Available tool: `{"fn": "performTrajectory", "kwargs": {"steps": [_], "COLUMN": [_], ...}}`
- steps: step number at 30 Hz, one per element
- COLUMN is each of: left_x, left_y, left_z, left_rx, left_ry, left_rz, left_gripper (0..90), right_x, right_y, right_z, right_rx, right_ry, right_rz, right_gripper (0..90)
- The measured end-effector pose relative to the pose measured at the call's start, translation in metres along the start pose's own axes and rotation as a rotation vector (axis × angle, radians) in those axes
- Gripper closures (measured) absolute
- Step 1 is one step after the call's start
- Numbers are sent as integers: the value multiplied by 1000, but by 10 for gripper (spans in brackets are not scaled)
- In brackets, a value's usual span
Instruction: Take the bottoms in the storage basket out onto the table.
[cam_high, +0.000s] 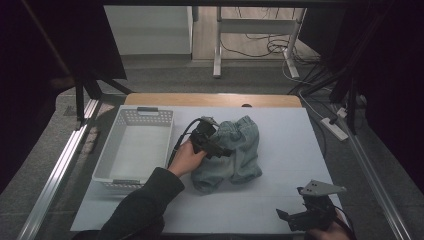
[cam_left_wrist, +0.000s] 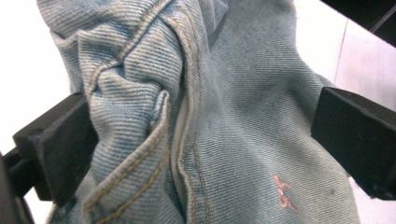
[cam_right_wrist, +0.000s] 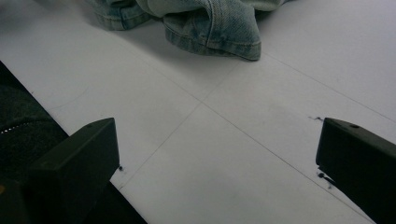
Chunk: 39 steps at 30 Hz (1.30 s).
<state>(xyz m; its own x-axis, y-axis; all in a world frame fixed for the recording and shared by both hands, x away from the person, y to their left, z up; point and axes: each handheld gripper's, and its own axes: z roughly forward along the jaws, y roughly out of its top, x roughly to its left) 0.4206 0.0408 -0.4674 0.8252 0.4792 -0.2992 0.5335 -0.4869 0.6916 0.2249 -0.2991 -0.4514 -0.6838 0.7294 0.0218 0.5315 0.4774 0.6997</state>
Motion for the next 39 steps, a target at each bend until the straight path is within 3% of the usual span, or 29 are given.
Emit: {"fn": "performTrajectory", "kwargs": {"steps": [25,31,39], "left_x": [-15,-17,-20], "left_y": [-5,-4,-5], "left_z": [-28,-38,-45], "left_rx": [-70,-78,-68], "left_ry": [47,24,36], "left_rz": [58,27,52], "left_gripper": [0,0,0], "right_x": [0,0,1], "right_y": [0,0,0], "right_z": [0,0,1], "right_rx": [4,4,8], "right_ry": [-3,-3,-4], "right_rz": [-2,-3,-5], "right_gripper": [0,0,0]}}
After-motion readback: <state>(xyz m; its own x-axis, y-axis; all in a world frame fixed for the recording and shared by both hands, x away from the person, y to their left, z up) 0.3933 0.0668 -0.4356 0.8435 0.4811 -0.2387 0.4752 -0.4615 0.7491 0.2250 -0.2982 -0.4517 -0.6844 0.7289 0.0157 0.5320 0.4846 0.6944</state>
